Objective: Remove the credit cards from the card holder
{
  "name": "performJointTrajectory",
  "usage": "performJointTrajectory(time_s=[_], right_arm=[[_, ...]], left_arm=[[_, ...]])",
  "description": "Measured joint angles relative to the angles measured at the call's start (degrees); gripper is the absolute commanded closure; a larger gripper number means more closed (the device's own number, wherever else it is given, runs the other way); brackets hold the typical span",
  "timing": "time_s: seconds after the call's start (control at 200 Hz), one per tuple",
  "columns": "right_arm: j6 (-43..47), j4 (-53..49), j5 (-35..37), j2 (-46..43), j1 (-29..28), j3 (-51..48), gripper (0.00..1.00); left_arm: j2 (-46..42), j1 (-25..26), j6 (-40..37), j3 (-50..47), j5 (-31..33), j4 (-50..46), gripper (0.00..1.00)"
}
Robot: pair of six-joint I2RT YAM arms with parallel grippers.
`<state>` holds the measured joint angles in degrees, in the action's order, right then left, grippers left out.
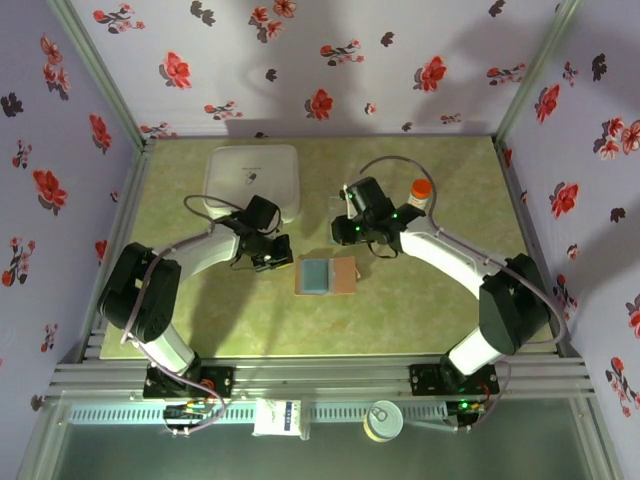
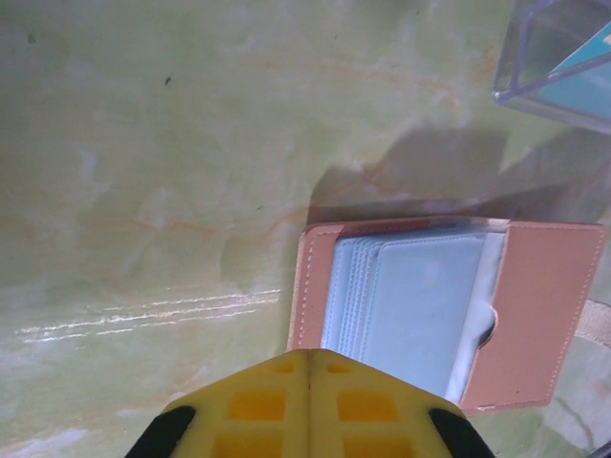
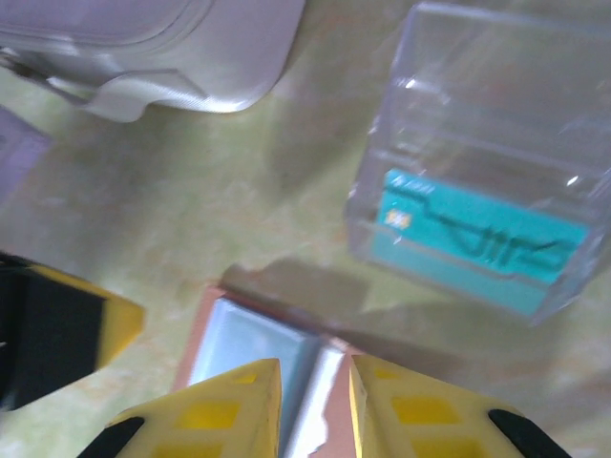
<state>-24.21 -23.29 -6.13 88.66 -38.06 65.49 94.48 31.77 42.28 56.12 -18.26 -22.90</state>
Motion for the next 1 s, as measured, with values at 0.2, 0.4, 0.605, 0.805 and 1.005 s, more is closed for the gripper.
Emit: performJointTrajectory(time_s=[0.2, 0.4, 0.605, 0.805, 1.005], right_arm=[[-11.82, 2.86, -1.62, -0.48, -3.34, -4.13, 0.74], [-19.56, 6.45, -6.84, 2.32, -4.7, -6.19, 0.69], [-23.5, 10.16, -10.93, 6.86, -5.42, -6.34, 0.71], [-24.52, 10.43, -12.17, 9.6, -5.84, -6.32, 0.71], [-24.46, 8.28, -12.28, 11.61, -5.84, -5.64, 0.69]], left_arm=[[0.07, 1.2, 0.92, -0.44, -0.02, 1.14, 0.97], [0.59, 2.12, 1.29, -0.44, -0.04, 2.29, 0.99], [2.08, 2.36, 1.27, -0.42, -0.48, 2.29, 1.0], [3.41, 3.06, 1.25, -0.02, -1.55, 2.25, 1.0], [5.68, 4.02, 1.25, 0.31, -2.58, 2.25, 1.0]])
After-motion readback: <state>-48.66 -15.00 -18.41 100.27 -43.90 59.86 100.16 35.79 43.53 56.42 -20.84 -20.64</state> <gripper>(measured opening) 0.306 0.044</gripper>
